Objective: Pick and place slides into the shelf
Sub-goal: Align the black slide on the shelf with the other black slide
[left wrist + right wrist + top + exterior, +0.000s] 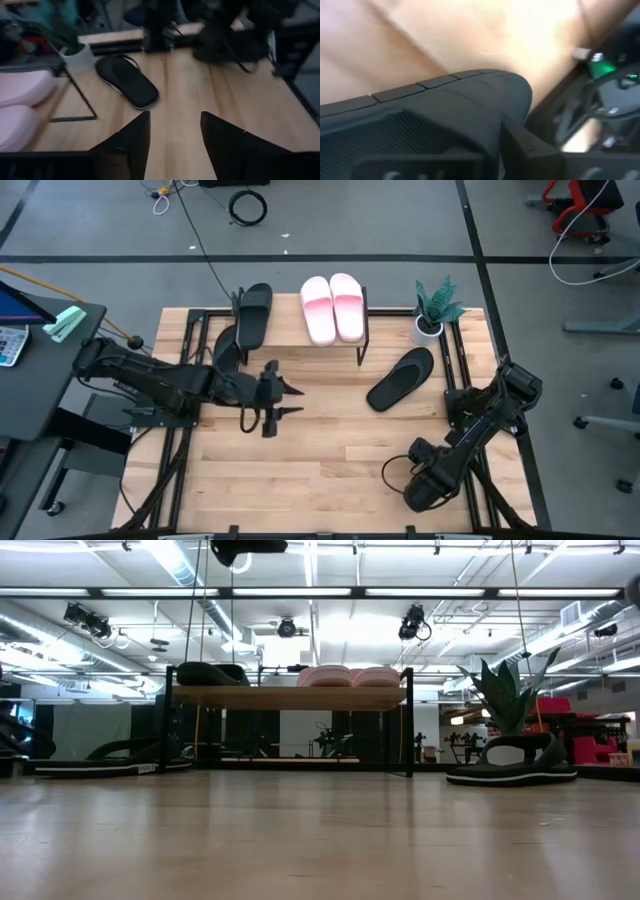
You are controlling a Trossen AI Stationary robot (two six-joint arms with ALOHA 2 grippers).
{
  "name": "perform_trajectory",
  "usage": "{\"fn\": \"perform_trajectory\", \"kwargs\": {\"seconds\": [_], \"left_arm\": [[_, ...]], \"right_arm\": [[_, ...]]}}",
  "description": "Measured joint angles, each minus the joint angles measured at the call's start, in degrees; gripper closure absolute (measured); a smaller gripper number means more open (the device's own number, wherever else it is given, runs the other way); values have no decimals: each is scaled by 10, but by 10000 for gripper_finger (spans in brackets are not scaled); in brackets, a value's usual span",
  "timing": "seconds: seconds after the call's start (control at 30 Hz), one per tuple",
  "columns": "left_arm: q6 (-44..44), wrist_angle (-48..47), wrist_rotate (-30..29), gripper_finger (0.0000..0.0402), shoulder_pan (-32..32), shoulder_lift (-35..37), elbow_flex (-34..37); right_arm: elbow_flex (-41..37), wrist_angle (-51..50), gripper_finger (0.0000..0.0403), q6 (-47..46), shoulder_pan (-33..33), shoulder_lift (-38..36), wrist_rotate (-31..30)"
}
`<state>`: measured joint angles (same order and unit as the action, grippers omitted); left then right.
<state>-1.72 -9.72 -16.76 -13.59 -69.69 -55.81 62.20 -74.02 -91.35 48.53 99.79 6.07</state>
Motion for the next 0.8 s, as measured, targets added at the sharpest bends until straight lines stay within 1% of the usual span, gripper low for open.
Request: {"fn": "perform_trajectory", "kwargs": {"seconds": [0.03, 0.1, 0.13, 0.2, 0.3, 0.4, 0.47, 0.5, 0.53, 0.57, 0.6, 0.67, 0.73, 0.8], "left_arm": [[-12, -1, -8, 226, -1, 11, 0], [-34, 1, -14, 230, -1, 38, 0], [-36, 0, -14, 232, -2, 54, 0], [-36, 1, -14, 235, -6, 87, 0], [-32, 1, -14, 241, -10, 144, 0], [-31, 2, -14, 246, -12, 201, 0], [-31, 1, -14, 249, -12, 234, 0], [-31, 2, -14, 251, -12, 249, 0], [-31, 2, -14, 252, -12, 262, 0], [-32, 1, -14, 253, -12, 275, 0], [-34, 1, -14, 255, -12, 285, 0], [-33, 1, -14, 257, -12, 304, 0], [-16, 0, -14, 261, -12, 318, 0], [-2, 0, -14, 264, -12, 329, 0]], "right_arm": [[9, 1, 381, -2, 0, 0, -4], [36, 1, 391, 0, 0, 0, -32], [52, 2, 390, 2, 0, 0, -61], [86, -2, 383, 15, 1, 0, -147], [140, -2, 381, 84, -7, 0, -314], [188, 8, 392, 191, -24, 0, -531], [212, 39, 392, 284, -43, 0, -672], [223, 68, 392, 350, -57, 0, -725], [232, 100, 390, 424, -73, 0, -759], [242, 139, 388, 506, -92, 0, -775], [249, 184, 387, 596, -115, 0, -775], [254, 302, 388, 778, -166, 0, -749], [254, 414, 392, 945, -221, 0, -687], [254, 502, 392, 1059, -276, 0, -616]]}}
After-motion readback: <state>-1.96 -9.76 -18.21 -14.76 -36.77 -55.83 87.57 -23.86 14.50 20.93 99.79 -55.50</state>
